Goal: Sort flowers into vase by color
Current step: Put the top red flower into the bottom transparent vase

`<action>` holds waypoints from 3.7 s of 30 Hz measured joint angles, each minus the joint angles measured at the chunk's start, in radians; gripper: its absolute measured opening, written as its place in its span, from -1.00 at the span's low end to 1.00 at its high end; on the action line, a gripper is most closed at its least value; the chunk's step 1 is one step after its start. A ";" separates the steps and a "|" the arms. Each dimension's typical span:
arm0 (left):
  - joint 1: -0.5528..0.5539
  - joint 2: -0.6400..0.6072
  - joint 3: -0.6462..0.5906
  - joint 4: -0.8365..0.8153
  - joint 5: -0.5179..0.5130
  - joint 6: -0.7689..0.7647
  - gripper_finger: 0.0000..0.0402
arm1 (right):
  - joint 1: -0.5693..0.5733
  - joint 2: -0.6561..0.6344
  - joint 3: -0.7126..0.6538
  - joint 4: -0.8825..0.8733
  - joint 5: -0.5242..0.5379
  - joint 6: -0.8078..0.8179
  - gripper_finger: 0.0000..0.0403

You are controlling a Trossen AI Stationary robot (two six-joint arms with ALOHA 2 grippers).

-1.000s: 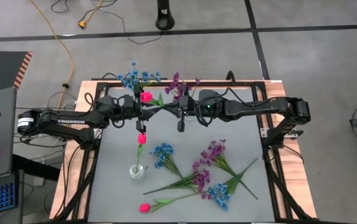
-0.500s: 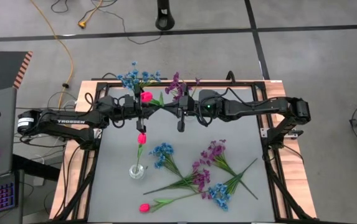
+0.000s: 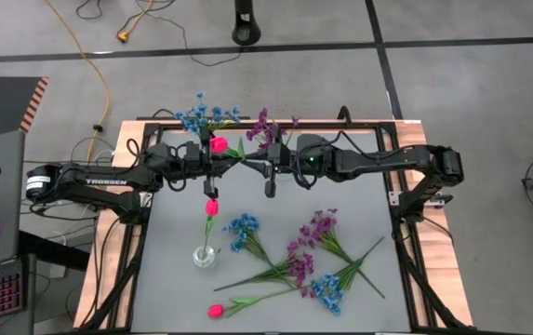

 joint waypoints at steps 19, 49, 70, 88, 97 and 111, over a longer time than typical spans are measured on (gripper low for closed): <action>0.000 -0.217 -0.001 -0.246 -0.010 0.008 -0.98 | 0.000 -0.130 0.000 -0.243 0.000 0.002 -0.07; 0.000 -0.821 0.127 -1.126 -0.106 -0.095 -0.98 | 0.072 -0.148 0.000 -0.415 0.000 0.064 -0.09; 0.000 -0.818 0.091 -1.154 0.295 -0.468 -0.98 | 0.072 -0.148 0.000 -0.509 0.000 0.275 -0.09; -0.184 -0.813 -0.058 -0.952 0.221 -0.478 -0.98 | 0.079 -0.148 0.000 -0.585 0.000 0.317 -0.09; -0.282 -0.811 -0.064 -0.965 0.122 -0.369 -0.98 | 0.079 -0.148 0.000 -0.585 0.000 0.317 -0.09; -0.381 -0.669 -0.064 -0.983 0.089 -0.317 -0.98 | 0.079 -0.148 0.000 -0.585 0.000 0.315 -0.09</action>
